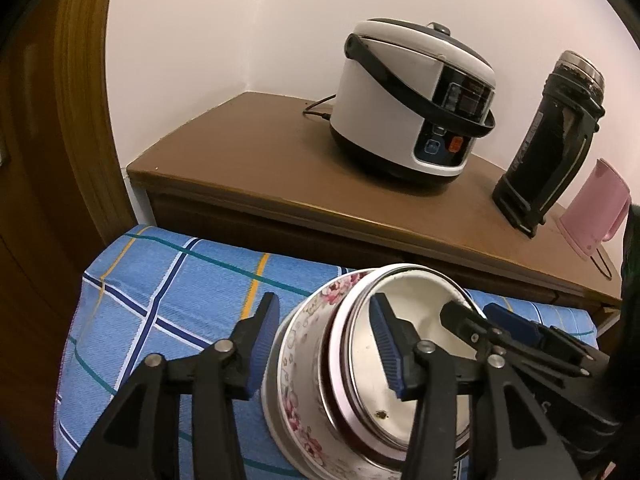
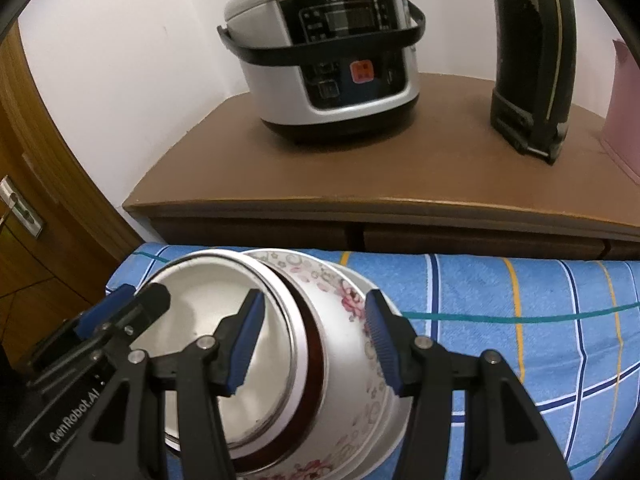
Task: Organize plates and bowls
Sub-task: 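Lower the nested bowls onto the floral plates with the left tool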
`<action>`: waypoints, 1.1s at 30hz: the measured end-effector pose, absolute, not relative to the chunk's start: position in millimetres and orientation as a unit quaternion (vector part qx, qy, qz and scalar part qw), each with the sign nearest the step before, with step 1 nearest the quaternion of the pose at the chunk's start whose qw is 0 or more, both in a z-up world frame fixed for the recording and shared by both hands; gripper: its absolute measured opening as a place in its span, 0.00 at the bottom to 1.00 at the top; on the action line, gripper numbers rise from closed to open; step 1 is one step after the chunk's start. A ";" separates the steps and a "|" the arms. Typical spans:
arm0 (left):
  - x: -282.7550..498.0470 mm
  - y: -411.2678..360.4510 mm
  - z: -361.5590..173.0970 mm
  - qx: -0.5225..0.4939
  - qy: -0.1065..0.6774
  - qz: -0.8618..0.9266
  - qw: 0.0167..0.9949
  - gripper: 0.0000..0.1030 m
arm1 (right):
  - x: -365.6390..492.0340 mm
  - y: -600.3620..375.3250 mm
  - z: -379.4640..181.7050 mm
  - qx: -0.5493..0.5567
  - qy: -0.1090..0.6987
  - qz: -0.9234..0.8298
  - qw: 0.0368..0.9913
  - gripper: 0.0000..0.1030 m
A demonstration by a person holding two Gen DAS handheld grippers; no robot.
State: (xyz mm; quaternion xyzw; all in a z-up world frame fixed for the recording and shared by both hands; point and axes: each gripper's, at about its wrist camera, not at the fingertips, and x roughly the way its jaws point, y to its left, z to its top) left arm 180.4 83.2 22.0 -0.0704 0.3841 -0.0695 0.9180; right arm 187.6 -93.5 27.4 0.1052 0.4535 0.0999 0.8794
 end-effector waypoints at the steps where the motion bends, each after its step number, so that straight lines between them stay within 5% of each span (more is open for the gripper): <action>1: 178.7 84.7 23.3 -0.075 0.382 -0.071 0.918 0.49 | 187.3 -92.4 26.5 0.099 0.455 0.100 0.879 0.52; 11: 188.2 93.0 46.8 -0.056 0.338 -0.038 0.939 0.49 | 175.1 -98.4 25.7 0.097 0.454 0.101 0.880 0.52; 33: 211.2 84.9 10.4 -0.026 0.378 -0.015 0.925 0.49 | 164.3 -105.8 25.4 0.105 0.449 0.095 0.882 0.52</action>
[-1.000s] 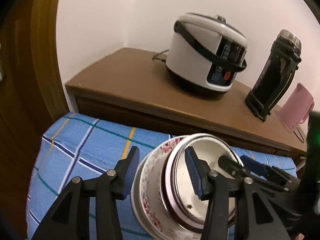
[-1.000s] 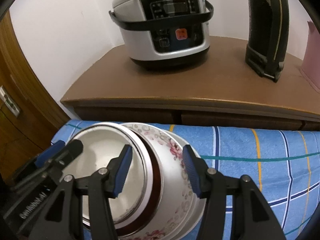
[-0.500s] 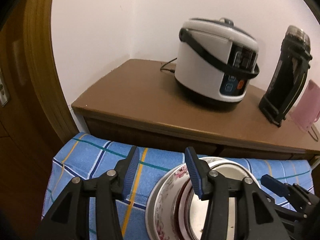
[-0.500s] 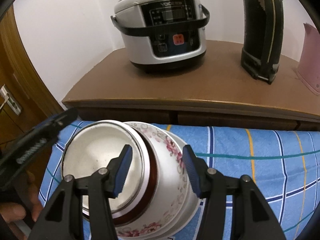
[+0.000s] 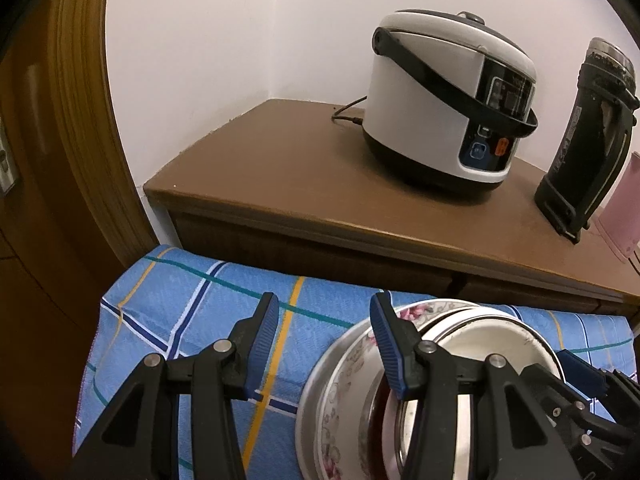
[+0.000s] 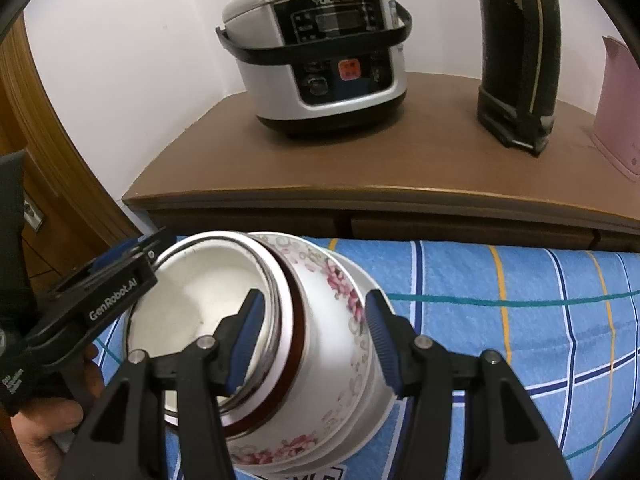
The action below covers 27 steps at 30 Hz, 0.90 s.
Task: Organize plates and bowls
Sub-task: 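Lower the nested bowls onto the floral plates with the left tool, then open the left tool and pull both tools back from the stack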
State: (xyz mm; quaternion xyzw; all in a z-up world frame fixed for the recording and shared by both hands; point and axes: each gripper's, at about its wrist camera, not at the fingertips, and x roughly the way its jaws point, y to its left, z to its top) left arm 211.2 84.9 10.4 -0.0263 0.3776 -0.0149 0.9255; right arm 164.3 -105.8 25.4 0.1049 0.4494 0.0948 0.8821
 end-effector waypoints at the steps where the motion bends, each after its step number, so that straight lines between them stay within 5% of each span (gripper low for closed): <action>1: 211.1 84.1 9.9 -0.025 0.379 -0.015 0.925 0.49 | 163.6 -106.5 25.6 0.105 0.450 0.095 0.882 0.52; 27: 141.7 77.6 39.3 -0.014 0.345 -0.023 0.938 0.49 | 109.6 -125.9 45.7 0.163 0.388 0.098 0.902 0.54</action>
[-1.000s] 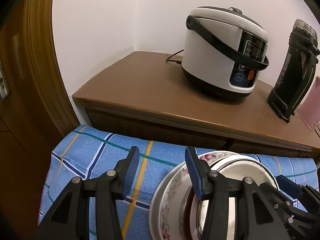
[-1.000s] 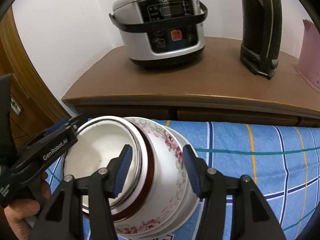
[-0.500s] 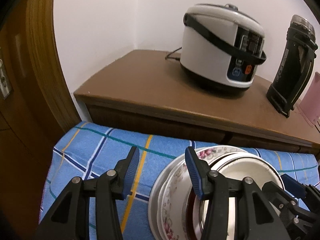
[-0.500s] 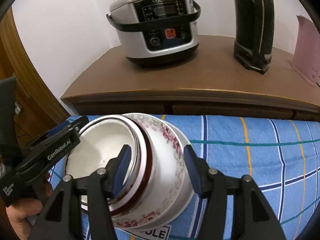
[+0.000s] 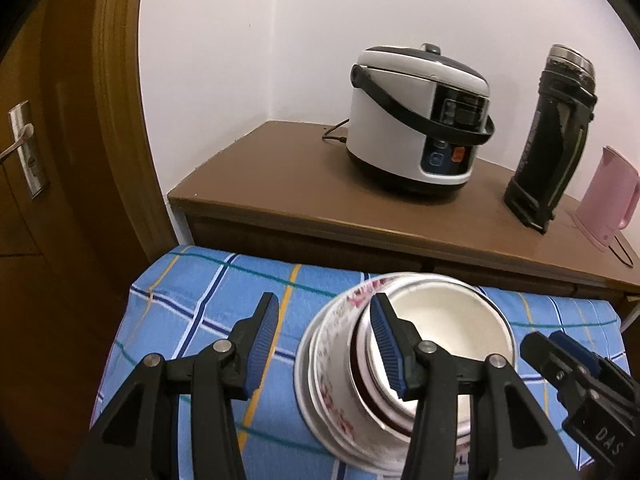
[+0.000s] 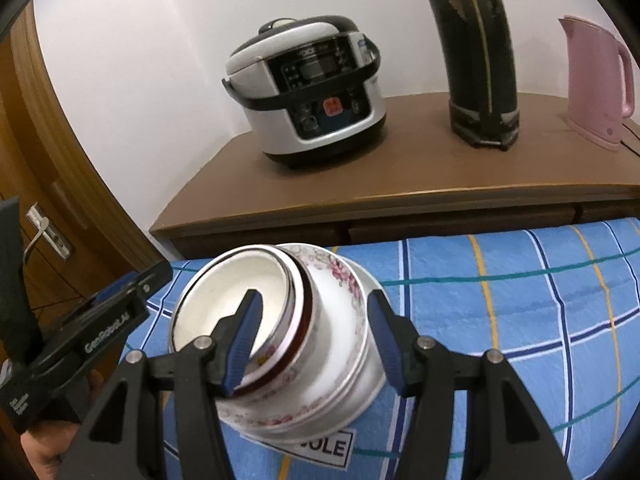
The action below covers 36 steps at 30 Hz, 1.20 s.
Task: Organize plates and bowls
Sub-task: 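Open the left tool and pull both tools back from the stack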
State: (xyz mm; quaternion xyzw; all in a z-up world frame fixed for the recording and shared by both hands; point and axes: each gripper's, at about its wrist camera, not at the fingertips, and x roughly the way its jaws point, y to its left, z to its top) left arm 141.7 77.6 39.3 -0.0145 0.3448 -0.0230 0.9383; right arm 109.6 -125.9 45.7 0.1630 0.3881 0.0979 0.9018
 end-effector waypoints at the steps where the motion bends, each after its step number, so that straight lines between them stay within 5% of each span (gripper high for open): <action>1: 138.5 76.2 39.2 -0.012 0.344 -0.023 0.939 0.49 | 107.0 -126.4 46.3 0.163 0.387 0.098 0.902 0.54; 9: 107.8 66.8 40.0 0.013 0.333 -0.021 0.942 0.49 | 84.8 -127.2 53.2 0.163 0.372 0.105 0.908 0.54; 14: 87.1 67.4 42.5 0.013 0.322 -0.024 0.946 0.52 | 62.1 -124.4 62.2 0.156 0.346 0.106 0.919 0.67; 24: 57.2 63.7 44.4 0.021 0.311 -0.028 0.950 0.52 | 36.3 -122.5 67.5 0.156 0.321 0.106 0.928 0.68; 26: 52.3 63.1 44.0 0.021 0.313 -0.032 0.949 0.53 | 30.3 -123.4 68.4 0.157 0.311 0.105 0.932 0.76; 29: 42.1 63.2 44.1 0.019 0.305 -0.029 0.952 0.71 | 19.8 -122.5 71.8 0.148 0.294 0.102 0.939 0.82; 36: 23.5 63.1 43.9 0.019 0.296 -0.034 0.954 0.73 | -9.7 -120.8 82.2 0.142 0.258 0.097 0.951 0.95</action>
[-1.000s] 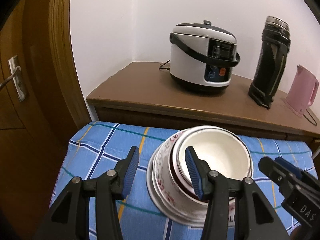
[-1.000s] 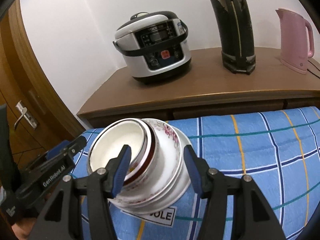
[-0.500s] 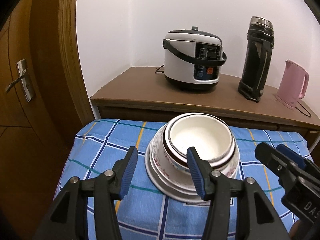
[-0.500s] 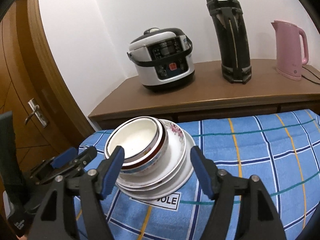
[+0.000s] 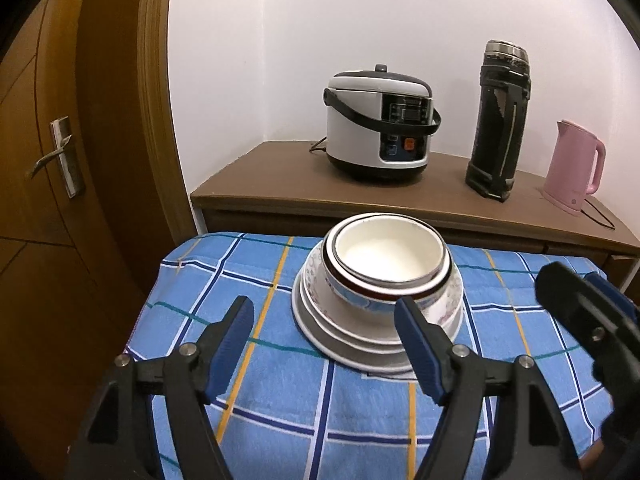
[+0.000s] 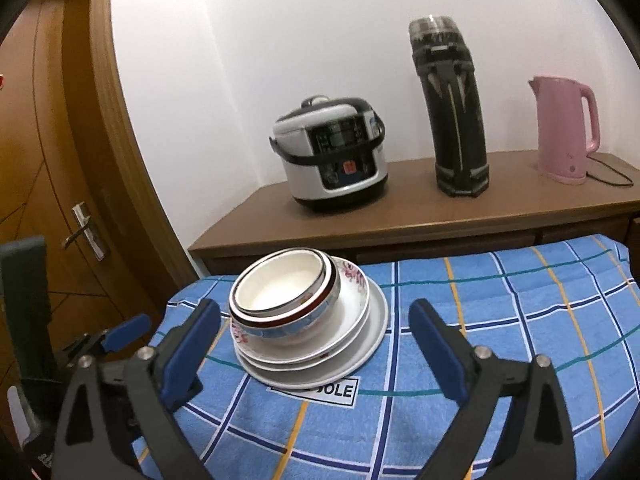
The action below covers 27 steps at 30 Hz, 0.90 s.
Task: Organize plates and bowls
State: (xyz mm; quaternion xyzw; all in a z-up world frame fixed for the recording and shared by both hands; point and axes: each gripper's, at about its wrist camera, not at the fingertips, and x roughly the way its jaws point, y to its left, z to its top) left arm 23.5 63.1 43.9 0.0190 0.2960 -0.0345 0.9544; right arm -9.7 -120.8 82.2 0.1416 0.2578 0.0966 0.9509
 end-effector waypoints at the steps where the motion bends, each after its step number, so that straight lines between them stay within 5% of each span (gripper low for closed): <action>1: 21.0 63.2 43.5 0.019 0.295 -0.036 0.954 0.73 | -13.7 -120.7 83.3 0.142 0.253 0.095 0.952 0.96; 27: 0.4 67.3 48.2 0.018 0.267 -0.032 0.963 0.73 | -43.2 -120.6 92.4 0.142 0.208 0.079 0.965 1.00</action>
